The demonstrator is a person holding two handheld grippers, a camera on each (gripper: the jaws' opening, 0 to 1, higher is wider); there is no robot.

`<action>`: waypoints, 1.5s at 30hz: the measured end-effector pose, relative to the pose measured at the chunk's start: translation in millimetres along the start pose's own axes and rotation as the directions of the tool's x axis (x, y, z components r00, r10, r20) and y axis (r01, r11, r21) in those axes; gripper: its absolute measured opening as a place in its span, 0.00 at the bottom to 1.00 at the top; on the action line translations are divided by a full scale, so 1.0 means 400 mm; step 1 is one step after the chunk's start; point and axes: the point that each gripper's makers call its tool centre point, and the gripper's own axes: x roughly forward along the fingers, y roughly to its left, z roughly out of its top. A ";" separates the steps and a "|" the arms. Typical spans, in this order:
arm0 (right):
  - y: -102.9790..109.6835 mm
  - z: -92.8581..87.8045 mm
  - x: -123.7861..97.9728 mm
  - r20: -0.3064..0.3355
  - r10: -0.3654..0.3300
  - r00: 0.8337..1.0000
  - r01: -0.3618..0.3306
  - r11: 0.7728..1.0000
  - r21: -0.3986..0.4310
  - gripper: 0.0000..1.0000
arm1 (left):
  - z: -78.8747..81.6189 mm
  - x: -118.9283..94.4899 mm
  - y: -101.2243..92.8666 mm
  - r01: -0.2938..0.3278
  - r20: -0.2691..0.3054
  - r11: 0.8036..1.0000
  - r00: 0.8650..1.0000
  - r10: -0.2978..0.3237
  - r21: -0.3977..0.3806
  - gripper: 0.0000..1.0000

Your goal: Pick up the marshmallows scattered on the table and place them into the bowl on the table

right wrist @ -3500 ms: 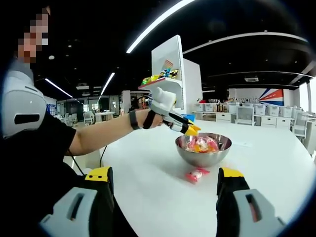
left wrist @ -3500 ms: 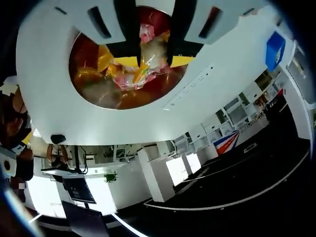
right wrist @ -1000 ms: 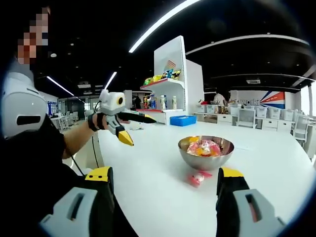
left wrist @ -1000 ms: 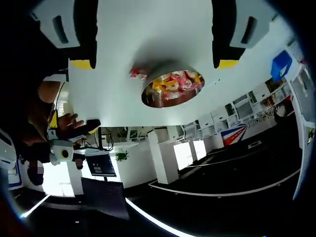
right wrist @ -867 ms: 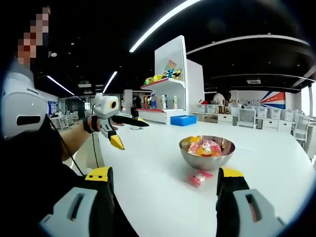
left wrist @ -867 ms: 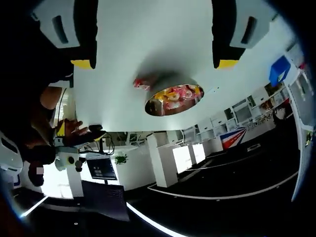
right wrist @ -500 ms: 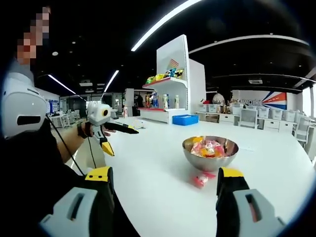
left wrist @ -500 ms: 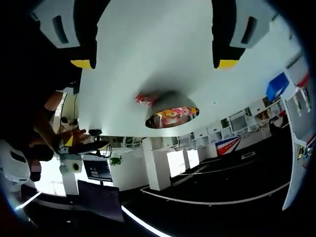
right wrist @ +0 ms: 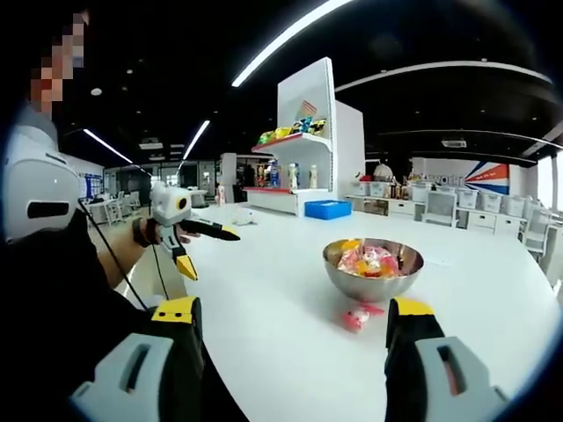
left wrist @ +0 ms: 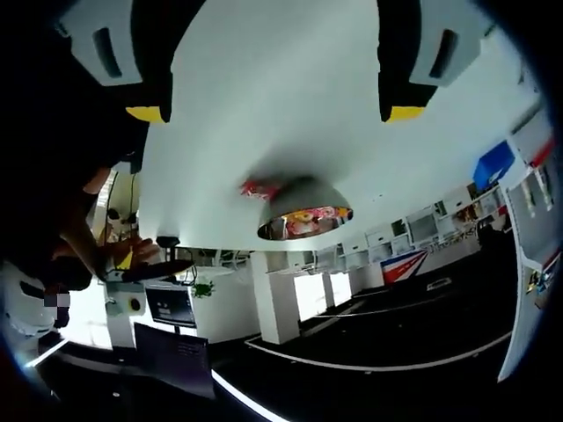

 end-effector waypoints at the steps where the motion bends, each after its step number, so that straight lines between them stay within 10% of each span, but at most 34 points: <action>1: -0.001 -0.001 0.000 0.001 -0.002 1.000 0.002 1.000 -0.001 0.81 | 0.001 0.001 -0.003 0.002 -0.001 1.000 1.000 -0.002 0.002 0.95; 17: -0.125 -0.084 0.118 -0.091 -0.065 0.994 0.068 0.997 0.025 0.84 | 0.015 0.015 -0.046 0.038 -0.009 0.999 0.999 -0.038 0.037 0.92; 27: -0.216 -0.188 0.299 -0.183 -0.194 0.964 0.191 0.981 -0.037 0.85 | 0.021 0.028 -0.075 0.065 0.002 0.996 0.998 -0.065 0.055 0.92; 45: -0.287 -0.247 0.391 -0.168 -0.391 0.905 0.401 0.916 0.028 0.62 | 0.047 0.024 -0.147 0.111 0.026 0.989 0.993 -0.114 0.096 0.91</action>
